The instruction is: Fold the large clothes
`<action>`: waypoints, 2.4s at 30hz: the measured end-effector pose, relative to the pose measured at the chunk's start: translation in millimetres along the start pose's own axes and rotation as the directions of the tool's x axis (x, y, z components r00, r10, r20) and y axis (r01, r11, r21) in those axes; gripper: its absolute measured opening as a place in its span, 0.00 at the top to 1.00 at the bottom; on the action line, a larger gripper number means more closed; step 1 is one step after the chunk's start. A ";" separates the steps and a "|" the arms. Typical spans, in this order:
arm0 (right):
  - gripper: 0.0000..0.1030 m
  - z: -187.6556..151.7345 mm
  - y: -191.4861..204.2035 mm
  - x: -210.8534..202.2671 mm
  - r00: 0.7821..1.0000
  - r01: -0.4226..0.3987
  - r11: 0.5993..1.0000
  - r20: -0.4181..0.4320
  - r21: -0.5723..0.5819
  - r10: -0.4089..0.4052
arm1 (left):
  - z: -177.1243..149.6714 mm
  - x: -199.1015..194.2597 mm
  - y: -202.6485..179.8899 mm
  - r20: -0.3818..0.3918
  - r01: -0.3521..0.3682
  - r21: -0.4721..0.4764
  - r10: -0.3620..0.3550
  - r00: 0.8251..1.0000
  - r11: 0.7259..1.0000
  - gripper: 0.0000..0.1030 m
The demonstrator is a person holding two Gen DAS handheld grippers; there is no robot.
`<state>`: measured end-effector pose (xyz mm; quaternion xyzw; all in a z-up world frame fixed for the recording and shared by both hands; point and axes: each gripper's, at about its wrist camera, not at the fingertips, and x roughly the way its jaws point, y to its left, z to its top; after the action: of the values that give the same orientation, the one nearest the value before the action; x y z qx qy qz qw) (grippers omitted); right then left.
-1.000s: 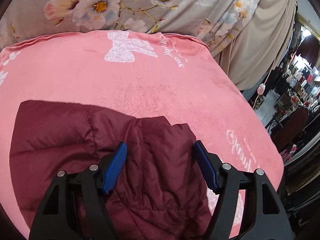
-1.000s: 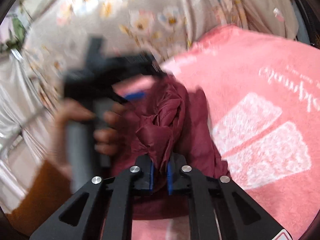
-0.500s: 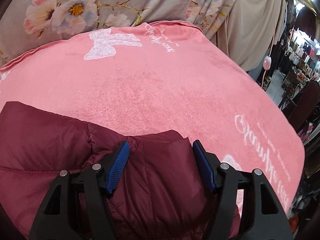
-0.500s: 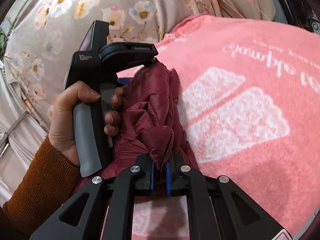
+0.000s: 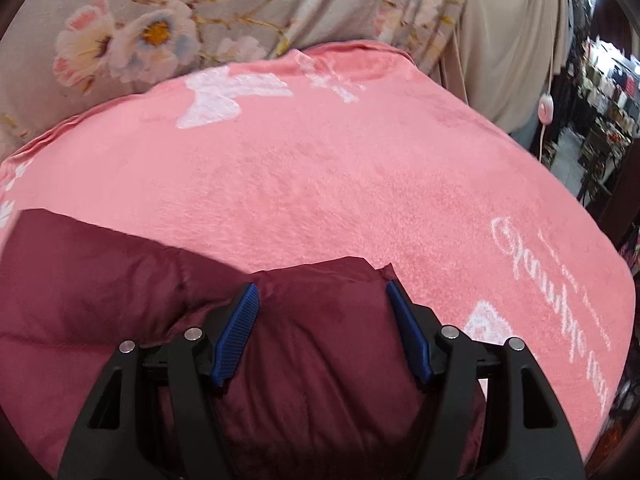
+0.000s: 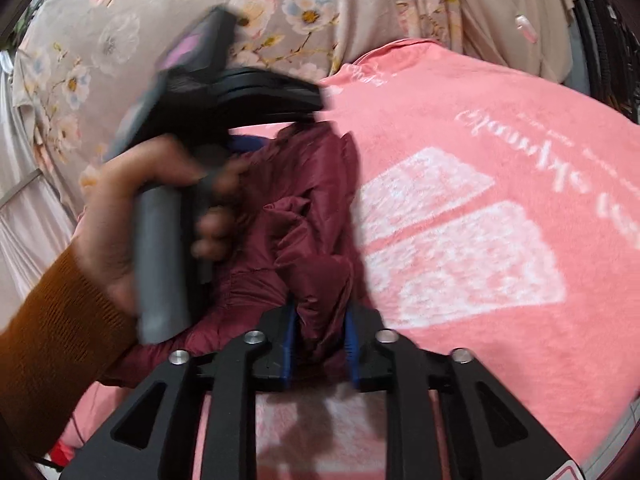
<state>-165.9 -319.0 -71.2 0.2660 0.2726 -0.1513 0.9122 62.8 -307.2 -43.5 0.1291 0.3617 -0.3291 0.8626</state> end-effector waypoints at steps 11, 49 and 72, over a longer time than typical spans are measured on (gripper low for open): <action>0.71 91.6 34.6 -32.8 0.988 -0.026 0.995 0.149 -0.092 0.040 | -21.5 -135.3 98.8 0.046 -0.121 -0.256 0.137 0.989 0.959 0.23; 0.92 60.3 25.6 106.4 0.994 0.080 0.992 -0.066 -0.102 -0.087 | -103.6 -84.9 158.0 -0.114 -0.140 -0.408 0.102 0.988 0.902 0.15; 0.88 62.0 28.6 103.0 0.993 0.098 0.988 -0.047 -0.119 -0.104 | -108.9 -74.2 140.6 -0.073 -0.219 -0.364 0.207 0.976 0.905 0.11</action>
<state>-45.1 -344.5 -75.2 0.2023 0.3180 -0.1741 0.9097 58.4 -116.4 -69.9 0.0086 0.4152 -0.1569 0.8961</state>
